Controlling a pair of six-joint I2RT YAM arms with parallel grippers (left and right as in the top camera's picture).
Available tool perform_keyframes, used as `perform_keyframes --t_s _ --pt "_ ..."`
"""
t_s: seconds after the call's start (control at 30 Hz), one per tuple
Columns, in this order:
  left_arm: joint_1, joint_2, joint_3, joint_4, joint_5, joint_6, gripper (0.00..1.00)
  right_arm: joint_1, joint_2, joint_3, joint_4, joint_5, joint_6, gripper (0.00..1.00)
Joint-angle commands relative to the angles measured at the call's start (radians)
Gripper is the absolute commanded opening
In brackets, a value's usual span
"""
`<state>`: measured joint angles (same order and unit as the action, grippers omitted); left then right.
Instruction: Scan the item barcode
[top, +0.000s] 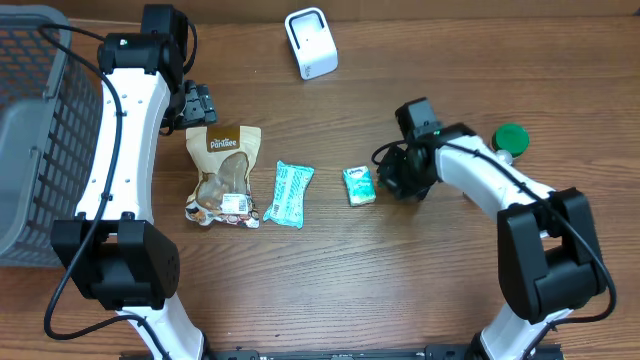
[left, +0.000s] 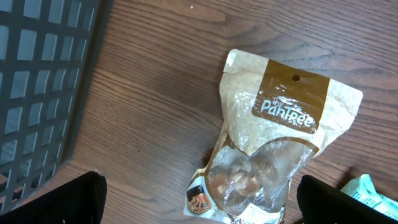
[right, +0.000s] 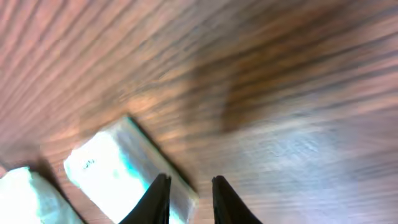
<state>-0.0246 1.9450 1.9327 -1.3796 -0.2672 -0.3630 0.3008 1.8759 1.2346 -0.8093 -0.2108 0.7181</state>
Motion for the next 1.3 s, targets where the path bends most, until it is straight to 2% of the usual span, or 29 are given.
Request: perform_keyframes --t_s 0.0,0.07,0.27,0.43,0.57,0.6,0.73,0.87,1.27 --pt "-0.002 -0.010 0.018 0.001 -0.013 0.004 1.00 -0.002 -0.006 0.093 -0.051 -0.010 -0.252 0.24" --pt "-0.002 -0.010 0.018 0.001 -0.013 0.004 1.00 0.004 -0.006 0.097 -0.051 -0.051 -0.333 0.27" --pt "-0.002 -0.010 0.018 0.001 -0.012 0.004 1.00 0.040 -0.005 0.094 -0.056 -0.090 -0.579 0.27" --pt "-0.002 -0.010 0.018 0.001 -0.012 0.004 1.00 0.066 -0.005 0.094 -0.049 -0.073 -0.641 0.32" --pt "-0.002 -0.010 0.018 0.001 -0.013 0.004 1.00 0.066 -0.005 0.094 -0.034 -0.068 -0.641 0.54" --pt "-0.002 -0.010 0.018 0.001 -0.013 0.004 0.99 0.066 -0.005 0.094 -0.034 -0.068 -0.640 0.56" --pt "-0.002 -0.010 0.018 0.001 -0.012 0.004 1.00 0.066 -0.005 0.094 -0.051 -0.068 -0.641 0.53" --pt "-0.002 -0.010 0.018 0.001 -0.012 0.004 1.00 0.066 -0.003 0.064 -0.040 -0.047 -0.641 0.38" --pt "-0.002 -0.010 0.018 0.001 -0.012 0.004 1.00 0.066 -0.001 0.008 0.054 -0.045 -0.637 0.33"
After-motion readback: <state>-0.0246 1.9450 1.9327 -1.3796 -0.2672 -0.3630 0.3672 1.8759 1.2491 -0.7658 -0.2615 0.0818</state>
